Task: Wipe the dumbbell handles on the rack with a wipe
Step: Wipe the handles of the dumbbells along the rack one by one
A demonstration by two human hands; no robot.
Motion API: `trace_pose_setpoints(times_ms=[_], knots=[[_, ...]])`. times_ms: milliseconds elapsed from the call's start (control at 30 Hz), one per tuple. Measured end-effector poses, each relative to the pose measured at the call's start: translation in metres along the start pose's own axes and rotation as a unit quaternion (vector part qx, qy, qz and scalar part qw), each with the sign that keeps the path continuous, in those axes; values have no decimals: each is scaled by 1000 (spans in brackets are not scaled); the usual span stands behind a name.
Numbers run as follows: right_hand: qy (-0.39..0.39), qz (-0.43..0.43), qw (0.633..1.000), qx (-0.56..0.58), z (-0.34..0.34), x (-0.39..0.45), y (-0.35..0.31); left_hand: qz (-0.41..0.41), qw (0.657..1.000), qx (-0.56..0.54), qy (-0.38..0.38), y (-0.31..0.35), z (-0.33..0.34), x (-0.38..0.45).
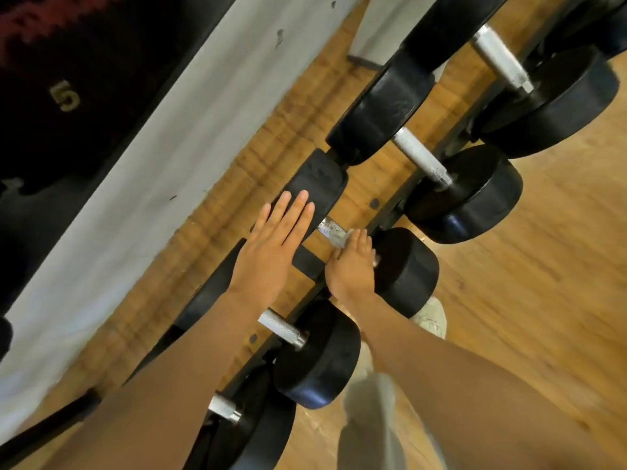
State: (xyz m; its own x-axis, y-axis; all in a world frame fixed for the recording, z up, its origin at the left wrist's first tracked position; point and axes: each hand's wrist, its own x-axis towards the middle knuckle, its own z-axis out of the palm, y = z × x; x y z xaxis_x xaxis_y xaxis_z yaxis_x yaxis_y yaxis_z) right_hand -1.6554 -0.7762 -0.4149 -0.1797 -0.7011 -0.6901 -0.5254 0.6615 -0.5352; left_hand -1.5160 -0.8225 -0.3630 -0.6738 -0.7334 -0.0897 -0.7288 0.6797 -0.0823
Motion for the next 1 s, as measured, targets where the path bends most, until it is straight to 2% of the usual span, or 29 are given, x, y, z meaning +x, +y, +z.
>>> trace_pose_setpoints(times_ms=[100, 167, 233, 400, 533, 733, 800, 900, 1000], knots=[[36, -99, 993, 51, 11, 8, -22, 11, 1000, -16, 19, -4, 4, 0], [44, -116, 989, 77, 15, 10, -27, 12, 1000, -20, 17, -7, 9, 0], [53, -120, 990, 46, 15, 6, -17, 7, 999, -30, 22, -8, 11, -1], [24, 34, 998, -52, 8, -9, 17, 6, 997, -67, 33, -9, 9, 0], [42, 89, 993, 58, 8, 2, -4, 6, 995, -95, 35, -9, 8, 1], [68, -80, 990, 98, 10, 18, -26, 30, 992, -115, 43, -18, 11, 1], [82, -97, 989, 70, 14, 14, -15, 34, 991, -121, 42, -20, 11, 0], [111, -20, 994, 4, 21, 0, 11, 35, 990, -127, 42, -20, 10, 0], [111, 58, 992, -3, 25, 1, 14, 35, 989, -133, 50, -20, 12, 1]])
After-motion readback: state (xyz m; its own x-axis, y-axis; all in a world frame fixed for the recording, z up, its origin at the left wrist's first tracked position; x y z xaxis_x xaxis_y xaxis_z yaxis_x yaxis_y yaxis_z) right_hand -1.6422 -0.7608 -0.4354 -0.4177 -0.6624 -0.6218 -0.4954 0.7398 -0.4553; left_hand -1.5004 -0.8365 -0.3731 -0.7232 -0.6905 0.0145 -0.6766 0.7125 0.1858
